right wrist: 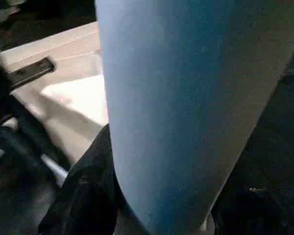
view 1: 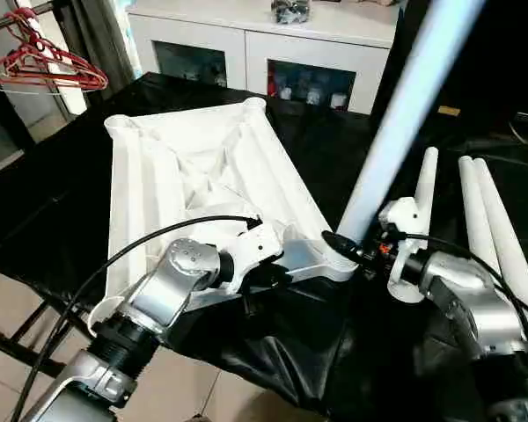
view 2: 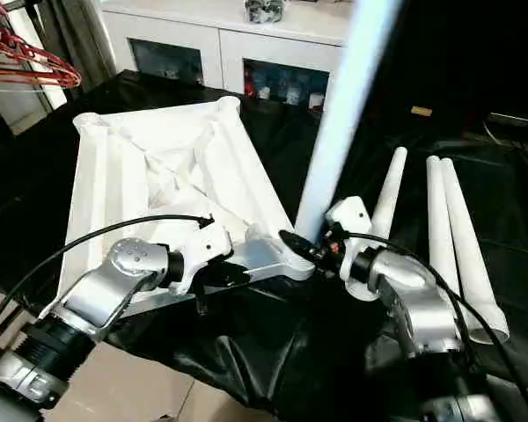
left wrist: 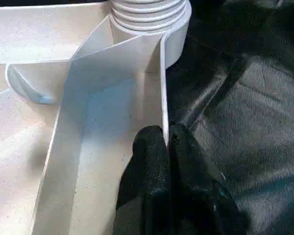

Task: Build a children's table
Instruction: Insert table leg to table base

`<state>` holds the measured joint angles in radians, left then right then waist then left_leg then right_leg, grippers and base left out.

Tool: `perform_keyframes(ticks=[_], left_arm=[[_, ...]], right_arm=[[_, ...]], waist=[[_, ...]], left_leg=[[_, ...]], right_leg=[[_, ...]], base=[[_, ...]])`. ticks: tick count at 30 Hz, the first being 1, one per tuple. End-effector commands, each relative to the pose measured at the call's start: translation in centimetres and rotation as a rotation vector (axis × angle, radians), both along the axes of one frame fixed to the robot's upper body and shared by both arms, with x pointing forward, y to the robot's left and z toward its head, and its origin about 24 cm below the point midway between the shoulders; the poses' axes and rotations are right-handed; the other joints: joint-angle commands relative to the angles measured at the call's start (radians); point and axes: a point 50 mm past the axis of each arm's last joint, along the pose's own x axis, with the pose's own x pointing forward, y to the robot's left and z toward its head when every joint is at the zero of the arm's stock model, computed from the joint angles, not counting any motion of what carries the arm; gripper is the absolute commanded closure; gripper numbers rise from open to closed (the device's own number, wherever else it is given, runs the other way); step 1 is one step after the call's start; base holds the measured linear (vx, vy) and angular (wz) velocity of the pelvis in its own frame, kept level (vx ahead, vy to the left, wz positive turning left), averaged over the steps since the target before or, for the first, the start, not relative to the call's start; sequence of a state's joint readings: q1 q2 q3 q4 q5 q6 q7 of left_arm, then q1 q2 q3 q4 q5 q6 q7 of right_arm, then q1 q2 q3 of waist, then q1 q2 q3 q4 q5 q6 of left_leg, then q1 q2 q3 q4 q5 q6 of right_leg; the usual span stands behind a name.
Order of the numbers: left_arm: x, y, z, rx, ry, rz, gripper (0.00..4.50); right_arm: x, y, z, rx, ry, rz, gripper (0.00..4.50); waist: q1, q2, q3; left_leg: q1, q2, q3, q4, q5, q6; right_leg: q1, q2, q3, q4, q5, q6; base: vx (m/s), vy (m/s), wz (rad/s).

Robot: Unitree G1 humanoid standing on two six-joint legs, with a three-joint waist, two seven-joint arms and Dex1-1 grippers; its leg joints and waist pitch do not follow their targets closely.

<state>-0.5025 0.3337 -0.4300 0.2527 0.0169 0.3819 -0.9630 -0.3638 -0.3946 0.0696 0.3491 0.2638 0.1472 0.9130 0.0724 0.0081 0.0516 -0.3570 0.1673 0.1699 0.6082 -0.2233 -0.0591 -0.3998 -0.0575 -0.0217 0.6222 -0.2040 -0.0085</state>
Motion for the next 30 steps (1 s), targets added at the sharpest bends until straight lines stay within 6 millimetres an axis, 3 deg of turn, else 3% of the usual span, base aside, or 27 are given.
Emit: perform_keyframes(ticks=[1,16,19,20,21,24,29,30], left_arm=[[-0.3,-0.5,0.6,0.016,-0.006,-0.061,4.5],[-1.1,-0.8,1.2,-0.02,-0.007,-0.168,4.5],[-0.6,-0.9,1.3,-0.016,-0.018,-0.115,4.5],[-0.3,-0.9,1.4,-0.017,-0.019,-0.087,4.5],[-0.1,-1.1,1.5,-0.022,-0.024,-0.049,4.5],[0.7,-1.7,1.8,-0.045,-0.031,0.078,4.5],[1.3,-3.1,1.9,-0.06,-0.038,0.232,4.5],[1.4,-3.4,1.8,-0.06,-0.04,0.248,4.5]], right_arm=[[-1.0,0.4,-2.6,-0.039,0.139,0.07,2.59],[-1.9,0.4,-3.6,-0.038,0.205,0.231,2.59],[-1.3,0.6,-3.7,-0.037,0.171,0.165,2.59],[-0.9,0.5,-3.7,-0.042,0.155,0.114,2.59],[-0.4,0.4,-3.9,-0.053,0.132,0.037,2.59],[0.9,0.0,-4.5,-0.073,0.11,-0.171,2.59],[2.1,0.7,-5.5,-0.051,0.166,-0.405,2.59],[2.3,0.9,-5.6,-0.049,0.179,-0.432,2.59]], waist=[[0.007,-0.007,-0.056],[0.021,-0.009,-0.058],[0.019,-0.009,-0.055],[0.018,-0.014,-0.053],[0.015,-0.01,-0.05],[0.004,-0.011,-0.048],[-0.004,-0.01,-0.05],[-0.009,-0.01,-0.05]], left_leg=[[-0.003,0.055,-0.017,-0.073,-0.082,0.08],[0.002,0.058,-0.016,-0.074,-0.094,0.079],[0.003,0.059,-0.016,-0.077,-0.112,0.07],[0.003,0.059,-0.015,-0.078,-0.124,0.067],[0.006,0.06,-0.015,-0.081,-0.149,0.049],[0.001,0.056,-0.02,-0.088,-0.186,0.008],[0.005,0.056,-0.016,-0.088,-0.185,0.02],[0.001,0.053,-0.017,-0.089,-0.175,0.021]], right_leg=[[0.053,-0.082,0.038,-0.073,-0.098,-0.264],[0.054,-0.083,0.036,-0.07,-0.082,-0.283],[0.052,-0.083,0.036,-0.074,-0.11,-0.281],[0.052,-0.084,0.036,-0.076,-0.131,-0.278],[0.047,-0.085,0.036,-0.08,-0.184,-0.272],[0.053,-0.09,0.03,-0.092,-0.321,-0.227],[0.048,-0.087,0.025,-0.101,-0.312,-0.211],[0.049,-0.085,0.024,-0.101,-0.305,-0.215]], base=[[0.0,0.0,0.0],[0.0,0.0,0.0],[0.0,0.0,0.0],[0.0,0.0,0.0],[0.0,0.0,0.0],[0.0,0.0,0.0],[0.0,0.0,0.0],[0.0,0.0,0.0]])
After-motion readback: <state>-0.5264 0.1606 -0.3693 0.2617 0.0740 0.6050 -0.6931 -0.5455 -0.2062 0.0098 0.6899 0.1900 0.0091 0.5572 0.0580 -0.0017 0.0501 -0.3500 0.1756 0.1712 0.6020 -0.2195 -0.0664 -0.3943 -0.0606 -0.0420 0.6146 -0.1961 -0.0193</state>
